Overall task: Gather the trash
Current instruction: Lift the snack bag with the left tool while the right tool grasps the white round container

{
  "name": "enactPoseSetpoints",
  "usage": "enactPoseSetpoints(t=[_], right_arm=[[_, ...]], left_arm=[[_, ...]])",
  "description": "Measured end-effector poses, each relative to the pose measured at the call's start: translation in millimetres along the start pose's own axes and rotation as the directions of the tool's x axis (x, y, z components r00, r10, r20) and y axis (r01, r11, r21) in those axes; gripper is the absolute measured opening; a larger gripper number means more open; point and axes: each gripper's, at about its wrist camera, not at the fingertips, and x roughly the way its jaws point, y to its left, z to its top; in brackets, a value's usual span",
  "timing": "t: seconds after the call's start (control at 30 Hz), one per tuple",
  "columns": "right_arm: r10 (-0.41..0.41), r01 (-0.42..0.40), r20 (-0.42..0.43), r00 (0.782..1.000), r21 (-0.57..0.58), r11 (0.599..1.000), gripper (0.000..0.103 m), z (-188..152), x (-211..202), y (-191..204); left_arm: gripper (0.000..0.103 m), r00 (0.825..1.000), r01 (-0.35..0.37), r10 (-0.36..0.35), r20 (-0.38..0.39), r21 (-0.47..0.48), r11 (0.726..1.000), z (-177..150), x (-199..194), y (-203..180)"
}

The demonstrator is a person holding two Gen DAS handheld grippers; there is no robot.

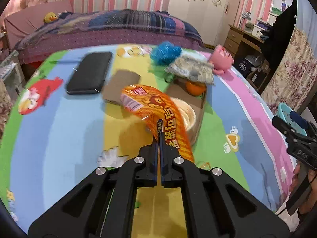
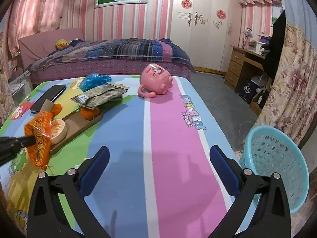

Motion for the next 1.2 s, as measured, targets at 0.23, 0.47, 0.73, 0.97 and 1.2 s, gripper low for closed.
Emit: enactPoseSetpoints(t=[0.23,0.47,0.73,0.97,1.2], right_arm=[[0.076,-0.076,0.011,0.997,-0.023,0.997,0.099,6.3,3.0,33.6],[0.158,-0.156,0.007,0.987,-0.133,0.979,0.099,8.3,12.6,94.7],[0.228,-0.231,-0.037,0.973,-0.161,0.960,0.099,16.0,33.5,147.4],[0.226,-0.241,-0.096,0.970,-0.215,0.946,0.094,17.9,51.8,178.5],[0.252,-0.284,-0.163,0.954,-0.225,0.932,0.061,16.2,62.0,184.9]], left_arm=[[0.000,0.987,-0.143,0.144,0.069,-0.021,0.990,11.8,-16.4,34.6],[0.000,0.973,-0.207,0.219,0.069,-0.156,0.966,16.6,-25.7,92.0],[0.000,0.955,-0.269,0.289,0.063,-0.220,0.938,13.0,-32.7,126.6],[0.000,0.949,-0.285,0.302,0.090,-0.164,0.944,11.5,-32.1,119.9],[0.000,0.955,-0.268,0.284,0.087,-0.158,0.950,11.7,-31.3,110.5]])
